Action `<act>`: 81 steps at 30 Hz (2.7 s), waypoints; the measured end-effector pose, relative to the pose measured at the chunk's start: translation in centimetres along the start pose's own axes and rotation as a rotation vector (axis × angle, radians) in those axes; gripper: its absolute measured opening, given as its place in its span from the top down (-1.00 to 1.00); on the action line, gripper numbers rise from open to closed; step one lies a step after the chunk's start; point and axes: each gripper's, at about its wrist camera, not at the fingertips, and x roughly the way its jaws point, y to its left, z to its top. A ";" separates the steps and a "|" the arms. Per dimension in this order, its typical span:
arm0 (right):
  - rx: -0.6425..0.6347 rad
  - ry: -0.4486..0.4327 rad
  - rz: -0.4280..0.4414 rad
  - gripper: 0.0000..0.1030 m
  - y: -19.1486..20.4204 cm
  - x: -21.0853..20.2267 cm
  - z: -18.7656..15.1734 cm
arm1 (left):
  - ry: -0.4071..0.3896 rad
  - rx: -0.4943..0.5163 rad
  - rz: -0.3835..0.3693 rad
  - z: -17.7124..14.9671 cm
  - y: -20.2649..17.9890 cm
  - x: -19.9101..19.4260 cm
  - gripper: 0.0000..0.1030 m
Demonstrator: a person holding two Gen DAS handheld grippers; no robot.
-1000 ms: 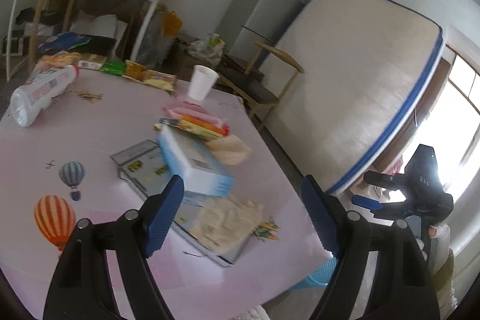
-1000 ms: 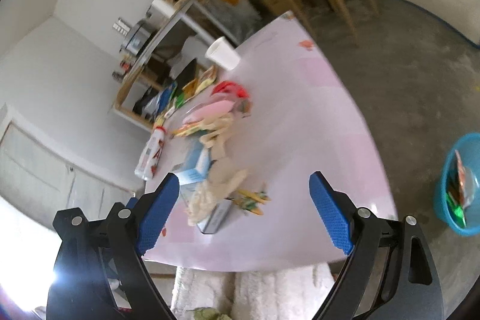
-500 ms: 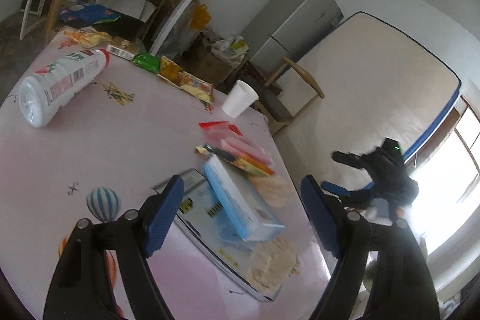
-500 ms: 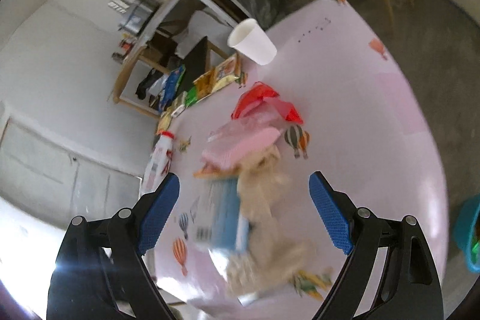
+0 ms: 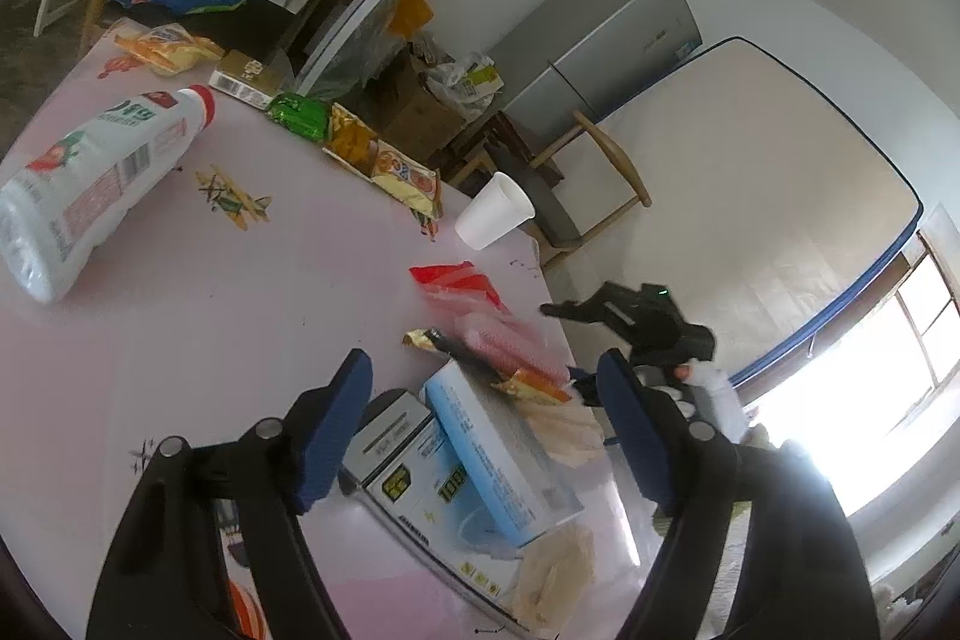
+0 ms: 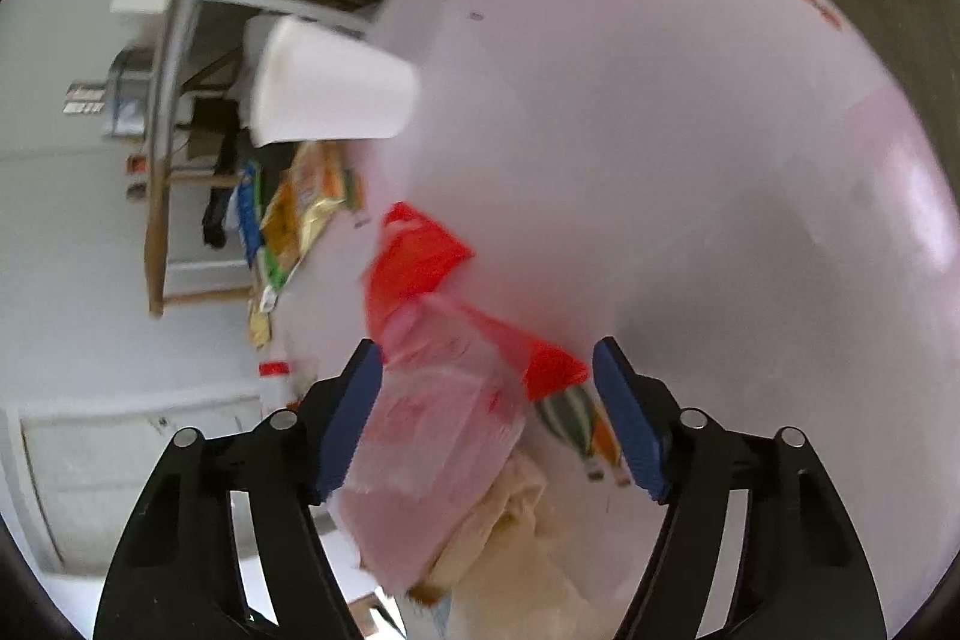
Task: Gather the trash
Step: 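Grasp the red plastic bag with the right gripper while the left gripper grasps the clear plastic bag, then carry both bags over the blue wastebasket and open both grippers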
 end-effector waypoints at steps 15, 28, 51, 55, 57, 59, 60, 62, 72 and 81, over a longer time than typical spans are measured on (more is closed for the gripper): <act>-0.258 -0.010 -0.186 0.87 3.6 1.4 -0.4 | 0.061 0.027 0.026 -0.2 -0.7 2.0 -0.42; -0.320 -0.068 -0.120 1.00 3.9 0.2 -1.9 | 0.281 -0.316 -0.016 4.1 3.2 8.9 -0.36; -0.283 -0.041 -0.080 1.00 2.6 0.9 -1.4 | 0.437 -0.590 0.000 5.6 8.7 18.7 0.67; -0.274 -0.060 -0.056 1.00 2.5 0.4 -1.3 | 0.404 -0.557 -0.017 5.9 8.0 18.1 0.78; -0.263 -0.079 -0.034 1.00 2.5 -0.2 -1.1 | 0.374 -0.539 -0.030 6.2 7.5 17.4 0.80; -0.244 -0.093 -0.006 1.00 2.4 -0.9 -1.0 | 0.328 -0.515 -0.045 6.7 6.9 16.3 0.81; -0.232 -0.103 0.013 1.00 2.3 -1.4 -0.9 | 0.308 -0.499 -0.053 6.9 6.5 15.8 0.82; -0.220 -0.124 0.042 1.00 2.4 -2.4 -0.8 | 0.266 -0.471 -0.073 7.4 5.7 14.4 0.82; -0.236 -0.239 0.170 1.00 3.4 -9.3 -3.3 | 0.125 -0.329 -0.204 7.6 0.2 6.0 0.82; -0.319 -0.328 0.225 1.00 2.5 -16.4 -9.5 | 0.022 -0.148 -0.297 3.0 -6.5 -2.5 0.82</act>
